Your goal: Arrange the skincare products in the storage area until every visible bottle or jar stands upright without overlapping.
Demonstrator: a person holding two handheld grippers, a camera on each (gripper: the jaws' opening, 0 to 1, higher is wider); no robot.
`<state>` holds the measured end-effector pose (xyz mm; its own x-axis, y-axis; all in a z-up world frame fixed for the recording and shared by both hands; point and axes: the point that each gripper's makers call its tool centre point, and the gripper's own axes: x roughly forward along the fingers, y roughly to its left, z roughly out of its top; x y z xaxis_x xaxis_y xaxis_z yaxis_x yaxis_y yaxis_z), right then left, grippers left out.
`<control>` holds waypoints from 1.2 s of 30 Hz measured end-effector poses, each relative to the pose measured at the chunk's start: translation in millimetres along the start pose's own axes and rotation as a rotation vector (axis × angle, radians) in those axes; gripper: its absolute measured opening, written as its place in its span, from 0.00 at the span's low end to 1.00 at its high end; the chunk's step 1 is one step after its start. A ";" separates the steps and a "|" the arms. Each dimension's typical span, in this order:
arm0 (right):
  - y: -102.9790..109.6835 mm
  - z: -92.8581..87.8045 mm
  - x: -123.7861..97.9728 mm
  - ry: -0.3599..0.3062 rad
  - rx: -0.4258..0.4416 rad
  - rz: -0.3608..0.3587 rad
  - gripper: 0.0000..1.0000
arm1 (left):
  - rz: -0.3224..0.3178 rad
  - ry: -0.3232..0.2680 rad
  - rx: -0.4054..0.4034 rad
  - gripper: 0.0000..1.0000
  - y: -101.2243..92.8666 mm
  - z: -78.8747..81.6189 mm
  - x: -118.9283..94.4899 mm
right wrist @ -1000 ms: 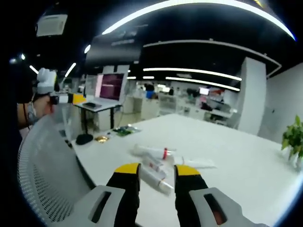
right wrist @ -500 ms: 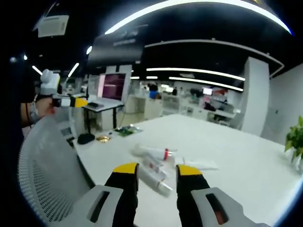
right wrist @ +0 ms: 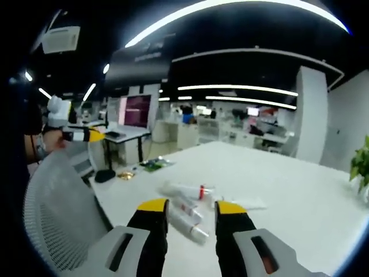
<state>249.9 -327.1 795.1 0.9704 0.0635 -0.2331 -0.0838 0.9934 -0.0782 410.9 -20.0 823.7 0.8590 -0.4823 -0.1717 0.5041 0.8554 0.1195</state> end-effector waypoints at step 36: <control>-49.6 17.8 92.4 0.054 -0.104 0.064 0.32 | 0.012 0.023 0.032 0.32 0.8 -3.2 -2.0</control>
<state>347.7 -368.9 794.7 0.9488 0.1188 -0.2928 -0.1715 0.9719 -0.1612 409.3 -17.8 820.9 0.8631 -0.4670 -0.1923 0.4965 0.8544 0.1531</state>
